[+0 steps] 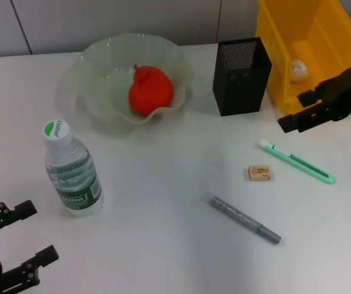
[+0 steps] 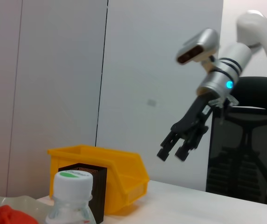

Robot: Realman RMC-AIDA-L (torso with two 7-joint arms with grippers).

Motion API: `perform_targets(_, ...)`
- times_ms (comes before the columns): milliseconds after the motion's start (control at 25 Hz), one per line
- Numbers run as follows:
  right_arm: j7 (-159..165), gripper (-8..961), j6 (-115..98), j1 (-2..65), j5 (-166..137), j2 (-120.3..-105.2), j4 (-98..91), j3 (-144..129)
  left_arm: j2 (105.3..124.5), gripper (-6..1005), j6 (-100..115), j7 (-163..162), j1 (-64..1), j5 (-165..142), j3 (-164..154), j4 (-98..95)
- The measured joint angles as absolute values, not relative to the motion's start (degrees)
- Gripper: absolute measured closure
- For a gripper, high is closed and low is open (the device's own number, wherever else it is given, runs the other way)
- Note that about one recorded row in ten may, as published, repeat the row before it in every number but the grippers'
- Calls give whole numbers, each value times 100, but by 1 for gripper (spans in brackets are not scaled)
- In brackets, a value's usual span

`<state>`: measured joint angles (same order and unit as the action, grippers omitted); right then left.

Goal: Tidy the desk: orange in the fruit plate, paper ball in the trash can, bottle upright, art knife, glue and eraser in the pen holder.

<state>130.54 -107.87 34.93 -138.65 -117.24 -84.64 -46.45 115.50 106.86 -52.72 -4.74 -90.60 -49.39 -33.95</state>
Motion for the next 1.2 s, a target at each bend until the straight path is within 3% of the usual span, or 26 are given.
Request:
perform_targets(240, 13854, 121, -10781, 4249, -15475, -11701, -8129, -5545, 11556, 214, 10719, -5238, -516, -9072, -4979, -3353)
perform_targets(320, 13898, 121, -10572, 4521, -16096, -11791, -7682, -5685, 11568, 214, 10748, -5233, -531, -9076, -4992, -3358)
perform_targets(520, 13953, 121, -9951, 4649, -16509, -11887, -7056, -6005, 11579, 214, 10765, -5223, -552, -9079, -4993, -3366)
perform_targets(1200, 14016, 121, -8108, 4750, -16498, -11901, -5419, -6474, 11653, 214, 10680, -5203, -654, -9222, -4952, -3358)
